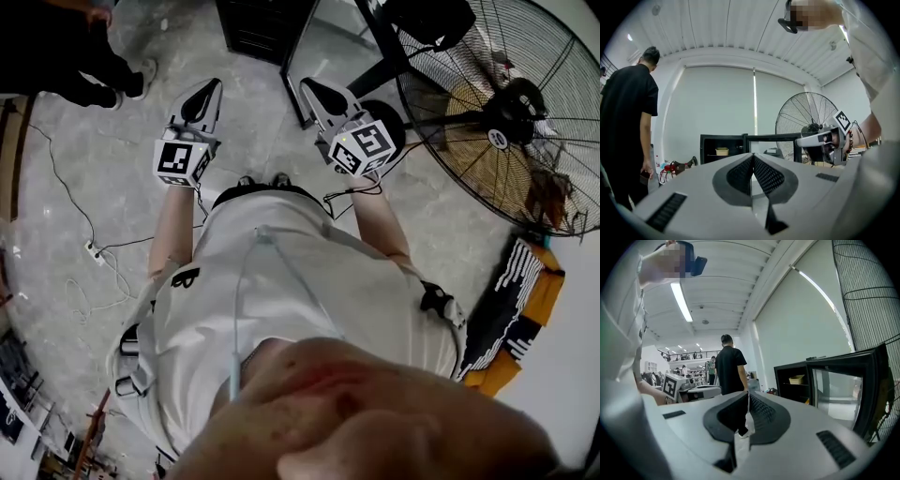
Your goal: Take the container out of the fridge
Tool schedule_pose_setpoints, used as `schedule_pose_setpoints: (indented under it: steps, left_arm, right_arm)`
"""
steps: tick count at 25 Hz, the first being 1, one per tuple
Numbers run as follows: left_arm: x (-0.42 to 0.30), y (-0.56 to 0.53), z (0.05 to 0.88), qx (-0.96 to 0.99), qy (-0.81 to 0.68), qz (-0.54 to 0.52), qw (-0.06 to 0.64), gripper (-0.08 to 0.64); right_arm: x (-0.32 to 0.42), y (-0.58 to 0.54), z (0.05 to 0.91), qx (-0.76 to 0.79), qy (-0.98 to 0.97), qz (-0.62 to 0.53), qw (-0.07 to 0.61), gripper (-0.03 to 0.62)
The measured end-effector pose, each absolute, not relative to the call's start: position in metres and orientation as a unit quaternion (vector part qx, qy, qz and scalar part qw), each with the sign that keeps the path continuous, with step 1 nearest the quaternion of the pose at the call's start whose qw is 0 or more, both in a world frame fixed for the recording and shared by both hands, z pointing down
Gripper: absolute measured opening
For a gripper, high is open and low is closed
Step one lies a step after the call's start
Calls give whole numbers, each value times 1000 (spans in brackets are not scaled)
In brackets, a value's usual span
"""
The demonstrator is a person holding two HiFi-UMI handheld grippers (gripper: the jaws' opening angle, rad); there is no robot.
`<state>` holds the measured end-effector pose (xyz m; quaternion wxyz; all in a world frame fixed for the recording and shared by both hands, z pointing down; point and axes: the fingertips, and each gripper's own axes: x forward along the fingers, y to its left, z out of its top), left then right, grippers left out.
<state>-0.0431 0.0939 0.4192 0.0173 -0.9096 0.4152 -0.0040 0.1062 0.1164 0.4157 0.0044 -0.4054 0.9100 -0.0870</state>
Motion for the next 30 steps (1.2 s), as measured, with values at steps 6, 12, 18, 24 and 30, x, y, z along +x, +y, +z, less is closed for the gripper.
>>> schedule_pose_setpoints:
  steps: [6, 12, 18, 24, 30]
  left_arm:
    - [-47, 101, 419, -909, 417, -5, 20, 9]
    - [-53, 104, 416, -908, 419, -5, 17, 9]
    - [-58, 106, 422, -906, 423, -8, 11, 9]
    - [-59, 106, 423, -908, 420, -12, 11, 9]
    - [-55, 109, 424, -903, 429, -13, 18, 9]
  right_arm:
    - [99, 121, 417, -389, 917, -92, 1, 18]
    - [91, 120, 416, -393, 915, -96, -12, 207]
    - [92, 118, 419, -407, 908, -97, -13, 295]
    - [96, 115, 414, -431, 898, -85, -13, 319]
    - [99, 120, 419, -420, 903, -93, -16, 319]
